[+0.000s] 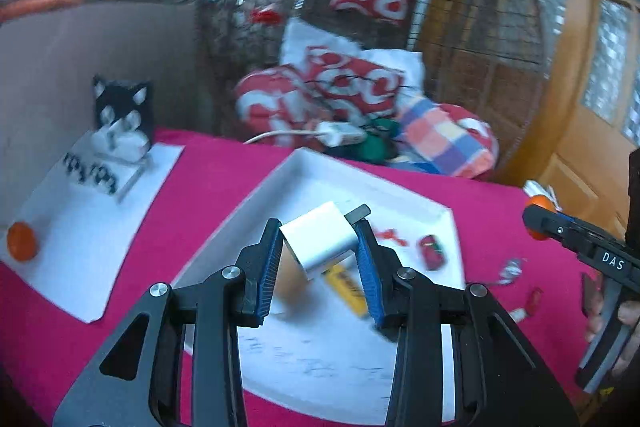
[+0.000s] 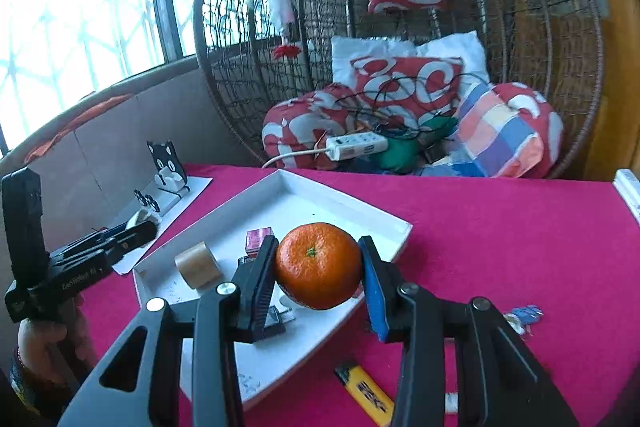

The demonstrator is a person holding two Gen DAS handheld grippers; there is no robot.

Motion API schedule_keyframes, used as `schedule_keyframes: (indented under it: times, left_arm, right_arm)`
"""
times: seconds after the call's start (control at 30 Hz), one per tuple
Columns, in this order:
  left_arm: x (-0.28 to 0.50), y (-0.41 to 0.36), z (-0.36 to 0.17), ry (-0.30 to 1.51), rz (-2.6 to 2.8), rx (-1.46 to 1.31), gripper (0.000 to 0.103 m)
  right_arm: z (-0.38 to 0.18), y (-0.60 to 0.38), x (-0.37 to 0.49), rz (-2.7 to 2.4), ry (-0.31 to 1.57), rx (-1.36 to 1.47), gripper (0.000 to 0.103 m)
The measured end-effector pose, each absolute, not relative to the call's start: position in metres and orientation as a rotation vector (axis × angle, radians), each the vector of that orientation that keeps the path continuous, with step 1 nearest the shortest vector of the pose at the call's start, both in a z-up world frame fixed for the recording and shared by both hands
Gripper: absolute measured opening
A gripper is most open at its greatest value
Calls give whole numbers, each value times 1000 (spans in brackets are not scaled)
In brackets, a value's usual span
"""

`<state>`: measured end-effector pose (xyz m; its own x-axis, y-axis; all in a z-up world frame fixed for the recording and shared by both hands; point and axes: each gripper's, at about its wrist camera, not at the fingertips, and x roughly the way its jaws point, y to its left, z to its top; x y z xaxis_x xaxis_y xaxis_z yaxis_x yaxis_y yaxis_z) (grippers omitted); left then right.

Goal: Organize rigid objects
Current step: 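Carry the white cube and tangerine with both tools over the tray, then lower the cube and tangerine into the tray and open both tools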

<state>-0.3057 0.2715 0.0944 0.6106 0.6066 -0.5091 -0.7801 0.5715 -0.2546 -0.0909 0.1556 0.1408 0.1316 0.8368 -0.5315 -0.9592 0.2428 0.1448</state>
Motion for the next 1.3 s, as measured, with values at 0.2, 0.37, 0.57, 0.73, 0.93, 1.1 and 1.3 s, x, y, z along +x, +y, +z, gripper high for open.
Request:
schedule_keyframes:
  times: [0.2,0.37,0.57,0.73,0.93,1.1,1.3]
  left_arm:
    - [-305,281,70,438,821,-536,36]
    - [-269,279,61,502,779,-497,36]
    - [-255,279,43,556,779,-496,36]
    - [-255,282,43,566,810,-491,36]
    - [-269,282,54,483,844,-511,91]
    - [-298,279,77,355,919,-499,103]
    - [-330,275,105,203,977,-527,103]
  right_arm:
    - [108,201,-87,1290,650,-311,40]
    - [81,238,-76,1219,699,-345,40]
    - [62,257,-80,1218,736,-366,41]
    - [60,257,-84,1205,718,-357,49]
    - [77,247,-89,1215,648,-321,94]
    - [101,217,-87,1195,578,-223,103]
    - [142,166,-82,1197,490,-67,103]
